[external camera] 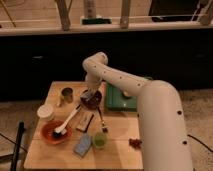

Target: Wipe purple bowl with towel

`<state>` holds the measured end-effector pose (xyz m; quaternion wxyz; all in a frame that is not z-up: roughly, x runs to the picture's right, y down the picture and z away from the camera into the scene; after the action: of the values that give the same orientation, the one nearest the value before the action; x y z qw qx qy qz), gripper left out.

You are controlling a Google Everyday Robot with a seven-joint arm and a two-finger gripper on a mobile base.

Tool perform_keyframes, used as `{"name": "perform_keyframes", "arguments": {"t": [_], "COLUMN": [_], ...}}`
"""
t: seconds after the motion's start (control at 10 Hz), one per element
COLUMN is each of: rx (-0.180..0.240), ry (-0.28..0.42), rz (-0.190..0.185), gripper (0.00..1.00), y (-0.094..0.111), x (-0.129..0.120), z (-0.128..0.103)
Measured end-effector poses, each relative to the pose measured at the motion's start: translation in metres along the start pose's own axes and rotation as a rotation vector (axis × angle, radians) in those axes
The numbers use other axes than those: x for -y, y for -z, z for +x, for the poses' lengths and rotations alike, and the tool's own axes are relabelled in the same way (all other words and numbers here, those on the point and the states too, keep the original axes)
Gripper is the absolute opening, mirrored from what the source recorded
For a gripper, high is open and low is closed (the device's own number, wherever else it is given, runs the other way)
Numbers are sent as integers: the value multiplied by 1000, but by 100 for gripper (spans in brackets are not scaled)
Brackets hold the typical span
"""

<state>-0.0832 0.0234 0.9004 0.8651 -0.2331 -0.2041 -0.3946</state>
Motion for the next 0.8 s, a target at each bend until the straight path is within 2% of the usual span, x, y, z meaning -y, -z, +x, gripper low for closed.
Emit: {"name": "perform_keyframes", "arguments": {"t": [0.2, 0.5, 0.8], "rx": [23, 38, 46], "ry": [30, 38, 43], "rz": [-8, -18, -20], "gripper": [0, 0, 0], "y": [-6, -11, -13], "x": [4, -9, -11], "z": [-12, -19, -22]}}
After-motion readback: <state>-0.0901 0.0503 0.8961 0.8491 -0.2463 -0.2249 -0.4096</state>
